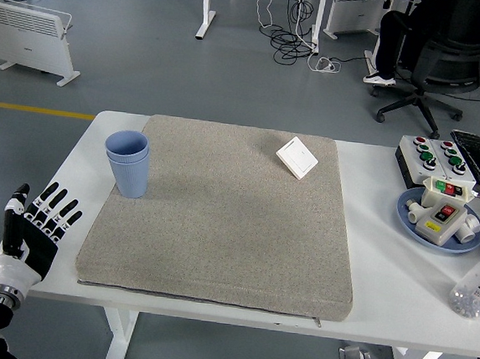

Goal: Push cup pick cup insert cup

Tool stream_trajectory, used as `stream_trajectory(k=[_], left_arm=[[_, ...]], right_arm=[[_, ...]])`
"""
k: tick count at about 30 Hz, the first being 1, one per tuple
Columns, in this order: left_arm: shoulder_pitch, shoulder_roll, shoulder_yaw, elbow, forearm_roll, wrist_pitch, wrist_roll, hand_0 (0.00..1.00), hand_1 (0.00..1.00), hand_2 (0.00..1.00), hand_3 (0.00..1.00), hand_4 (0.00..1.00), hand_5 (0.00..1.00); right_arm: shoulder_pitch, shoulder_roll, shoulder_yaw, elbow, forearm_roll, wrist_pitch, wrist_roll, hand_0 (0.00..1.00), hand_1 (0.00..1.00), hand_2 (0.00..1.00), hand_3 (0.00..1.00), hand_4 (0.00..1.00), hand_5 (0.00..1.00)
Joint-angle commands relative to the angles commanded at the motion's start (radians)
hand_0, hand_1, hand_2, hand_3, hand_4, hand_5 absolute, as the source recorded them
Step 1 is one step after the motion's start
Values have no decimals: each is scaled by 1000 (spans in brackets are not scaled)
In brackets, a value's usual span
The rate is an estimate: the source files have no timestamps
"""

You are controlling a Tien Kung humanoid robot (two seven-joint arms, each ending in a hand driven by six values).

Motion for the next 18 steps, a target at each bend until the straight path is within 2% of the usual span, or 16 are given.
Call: stream_trajectory(k=[2, 3, 8, 9, 14, 15, 18], left_arm=[[-3, 0, 0, 3, 11, -5, 5, 825, 842, 906, 855, 651, 998], [-4, -1, 0, 6, 12, -7, 8, 857, 866, 916, 845, 633, 998], [-9, -3, 4, 12, 18, -6, 12, 857, 866, 916, 845, 633, 998], [-10, -3, 4, 14, 19, -6, 12, 874, 885, 929, 859, 608, 998], [-14, -5, 3, 19, 29, -2, 14, 874, 885, 929, 859, 608, 998], [-15, -5, 3, 19, 30, -1, 14, 910, 910, 966, 891, 606, 998], [-18, -5, 2, 21, 36, 3, 15, 910, 910, 966, 891, 606, 998]], right_arm=[[1, 0, 0, 0, 0, 0, 0, 753, 625, 621, 557, 74, 444], [1, 0, 0, 0, 0, 0, 0, 752, 625, 620, 557, 74, 445], [3, 0, 0, 0, 0, 1, 0, 752, 625, 620, 557, 74, 445], [3, 0, -1, 0, 0, 1, 0, 753, 625, 620, 557, 73, 446], [5, -1, -1, 0, 2, 1, 1, 753, 625, 620, 557, 73, 446], [5, -1, -1, 0, 2, 1, 1, 752, 625, 620, 557, 74, 447], [7, -1, -1, 0, 1, 1, 2, 752, 625, 620, 557, 74, 447]])
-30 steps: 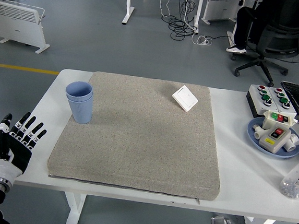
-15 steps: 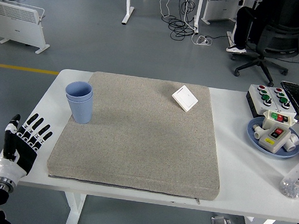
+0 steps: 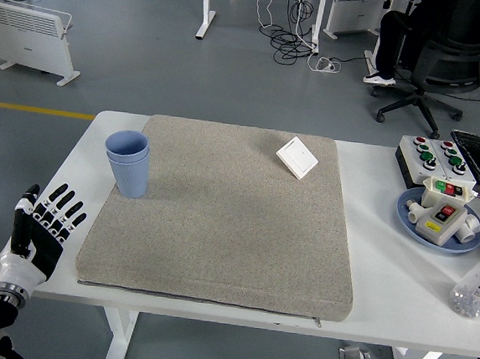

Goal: Push cup pick cup insert cup

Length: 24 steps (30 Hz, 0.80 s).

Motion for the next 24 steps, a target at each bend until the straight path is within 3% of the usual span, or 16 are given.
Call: stream_trajectory(k=[11, 24], left_arm=[[-2, -3, 5, 2, 18, 32, -25, 920, 920, 987, 932, 589, 998], [-7, -3, 13, 3, 63, 14, -34, 921, 919, 983, 919, 577, 998]], right_arm=[[3, -2, 0, 0, 2, 0, 3, 752, 625, 621, 557, 73, 446], [6, -2, 1, 0, 1, -1, 4, 752, 625, 619, 557, 72, 446]])
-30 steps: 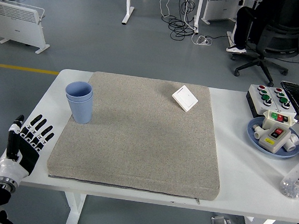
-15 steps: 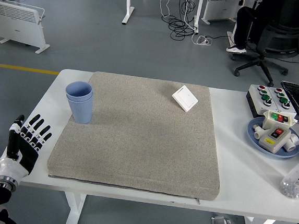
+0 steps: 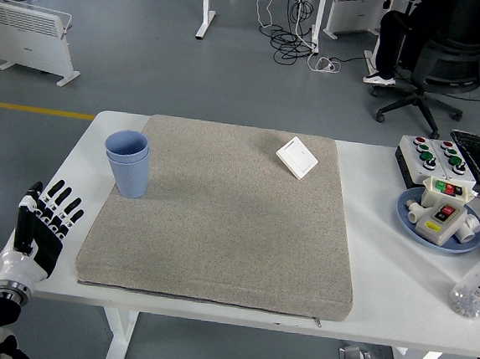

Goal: Push cup pick cup insert cup

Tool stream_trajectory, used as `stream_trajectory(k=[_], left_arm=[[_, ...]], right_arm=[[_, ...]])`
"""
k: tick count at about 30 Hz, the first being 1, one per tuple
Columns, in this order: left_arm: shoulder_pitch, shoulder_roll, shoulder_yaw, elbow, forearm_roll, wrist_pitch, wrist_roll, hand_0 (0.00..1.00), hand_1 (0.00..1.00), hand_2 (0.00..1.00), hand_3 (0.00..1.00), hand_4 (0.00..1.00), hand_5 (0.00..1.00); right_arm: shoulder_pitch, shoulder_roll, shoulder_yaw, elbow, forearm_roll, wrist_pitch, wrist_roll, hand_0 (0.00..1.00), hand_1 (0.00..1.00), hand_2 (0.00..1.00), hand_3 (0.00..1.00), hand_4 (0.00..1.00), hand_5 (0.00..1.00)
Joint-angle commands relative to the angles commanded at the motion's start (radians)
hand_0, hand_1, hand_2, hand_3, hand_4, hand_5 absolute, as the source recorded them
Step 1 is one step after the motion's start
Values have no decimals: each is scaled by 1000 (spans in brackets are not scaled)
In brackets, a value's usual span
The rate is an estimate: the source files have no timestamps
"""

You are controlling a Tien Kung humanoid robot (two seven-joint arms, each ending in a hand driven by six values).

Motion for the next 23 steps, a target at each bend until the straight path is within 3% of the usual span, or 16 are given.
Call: stream_trajectory(k=[23], left_arm=[[-8, -1, 4, -4, 33, 11, -2, 945, 940, 992, 911, 562, 998]], right_arm=[[3, 5, -7, 0, -1, 2, -3, 752, 624, 621, 557, 71, 445]])
